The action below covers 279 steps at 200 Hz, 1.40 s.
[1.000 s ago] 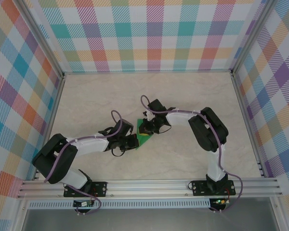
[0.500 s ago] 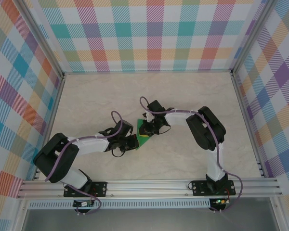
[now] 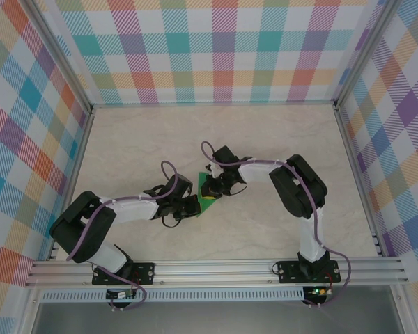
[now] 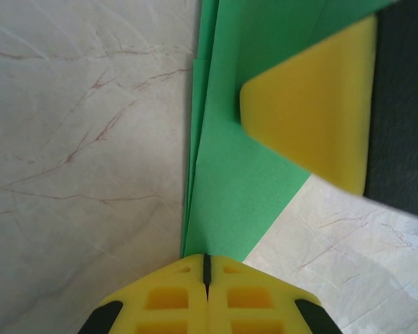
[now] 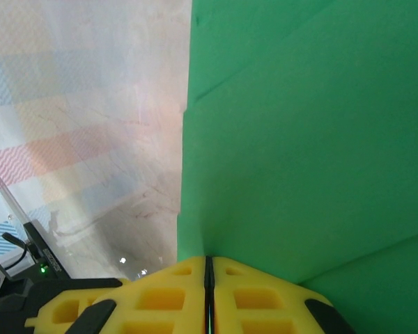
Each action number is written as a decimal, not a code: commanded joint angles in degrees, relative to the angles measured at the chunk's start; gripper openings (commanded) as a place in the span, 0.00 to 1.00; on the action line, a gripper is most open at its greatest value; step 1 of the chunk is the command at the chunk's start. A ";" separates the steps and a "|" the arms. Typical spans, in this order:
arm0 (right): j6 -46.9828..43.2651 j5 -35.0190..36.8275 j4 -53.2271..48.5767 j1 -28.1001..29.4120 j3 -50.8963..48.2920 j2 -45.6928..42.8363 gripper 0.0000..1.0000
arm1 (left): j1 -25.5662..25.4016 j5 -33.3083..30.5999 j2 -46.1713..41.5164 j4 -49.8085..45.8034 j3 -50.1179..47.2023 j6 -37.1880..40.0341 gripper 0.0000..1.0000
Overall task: Fold a paper plane with a square sheet of paper (pick it up from the middle)
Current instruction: Fourth fold the wing at the center of the table, then pick up the paper from the center of the table.
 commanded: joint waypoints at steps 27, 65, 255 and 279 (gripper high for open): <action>-3.98 -2.15 -2.08 2.62 -1.41 -0.31 0.11 | 0.55 -2.15 0.43 -5.14 -1.00 0.15 0.00; -5.17 5.95 -6.75 1.16 0.99 3.67 0.09 | 0.55 -2.47 -0.02 -8.24 -0.68 0.37 0.00; -2.63 5.12 -5.54 -18.04 10.95 0.66 0.13 | 0.55 0.97 -0.42 -13.33 3.16 4.85 0.00; 2.86 4.79 -2.14 -17.82 3.17 -8.01 0.29 | 0.55 0.84 -2.38 -12.88 7.02 5.17 0.07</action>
